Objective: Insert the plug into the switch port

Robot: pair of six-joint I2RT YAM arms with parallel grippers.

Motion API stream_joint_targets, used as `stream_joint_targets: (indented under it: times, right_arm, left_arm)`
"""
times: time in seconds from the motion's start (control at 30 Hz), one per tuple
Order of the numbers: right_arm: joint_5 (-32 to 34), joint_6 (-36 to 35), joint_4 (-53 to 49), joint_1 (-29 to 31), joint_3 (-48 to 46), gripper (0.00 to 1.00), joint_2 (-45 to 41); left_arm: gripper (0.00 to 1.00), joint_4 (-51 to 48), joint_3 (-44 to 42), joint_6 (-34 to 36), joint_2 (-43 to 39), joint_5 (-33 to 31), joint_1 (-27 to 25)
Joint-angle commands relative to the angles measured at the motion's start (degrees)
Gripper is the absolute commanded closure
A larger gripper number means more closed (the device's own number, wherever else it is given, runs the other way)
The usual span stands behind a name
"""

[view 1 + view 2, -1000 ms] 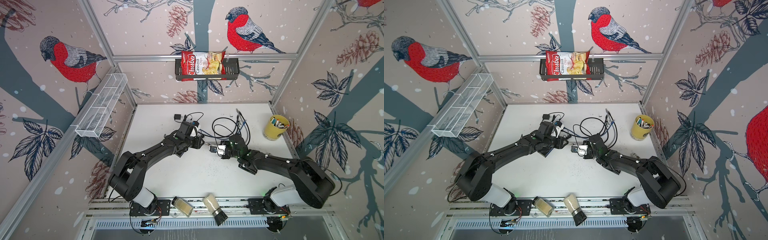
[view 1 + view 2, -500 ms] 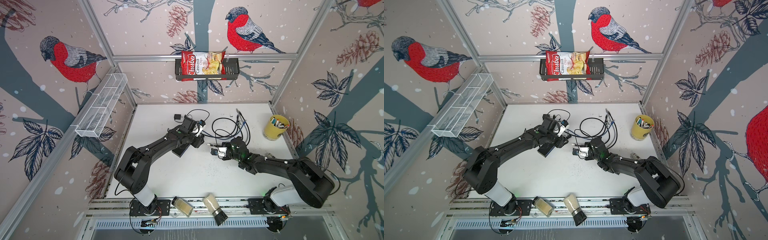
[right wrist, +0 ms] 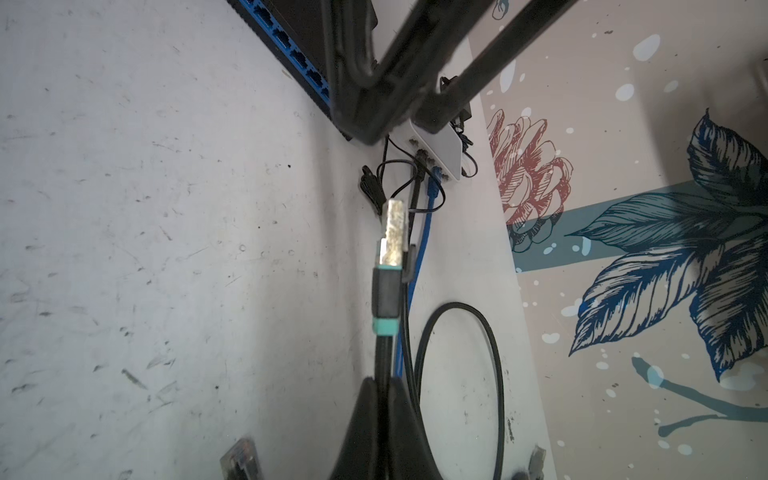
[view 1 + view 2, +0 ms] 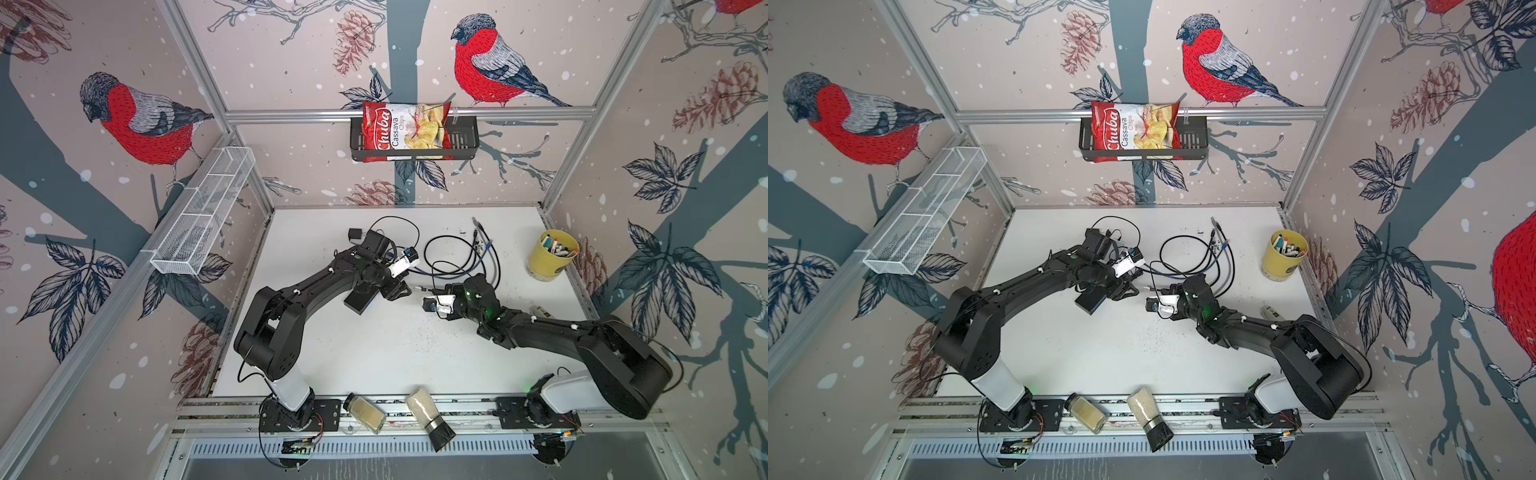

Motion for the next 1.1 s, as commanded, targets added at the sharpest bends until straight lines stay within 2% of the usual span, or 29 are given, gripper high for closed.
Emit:
stream_joint_targets:
  times: [0.0, 0.37, 0.63, 0.9, 1.07]
  right_arm:
    - [-0.47, -0.73, 2.49, 0.04, -0.06, 0.97, -0.22]
    - [-0.96, -1.22, 2.69, 0.44, -0.32, 0.97, -0.73]
    - [-0.48, -1.46, 3.12, 0.99, -0.41, 0.97, -0.44]
    - [0.49, -1.55, 3.43, 1.23, -0.5, 0.97, -0.51]
    - [0.66, -1.48, 3.79, 1.28, -0.51, 0.97, -0.13]
  left_arm:
    - [0.41, -2.58, 1.36, 2.15, 1.08, 5.26, -0.26]
    - [0.45, -5.31, 6.31, 0.46, 6.67, 3.05, -1.71]
    - [0.64, -7.88, 9.26, 0.52, 8.71, 3.51, -2.2]
    - [0.73, -10.6, 10.61, 0.43, 10.89, 2.3, -2.46]
    - [0.9, -10.22, 11.26, 0.09, 10.73, 2.44, -2.61]
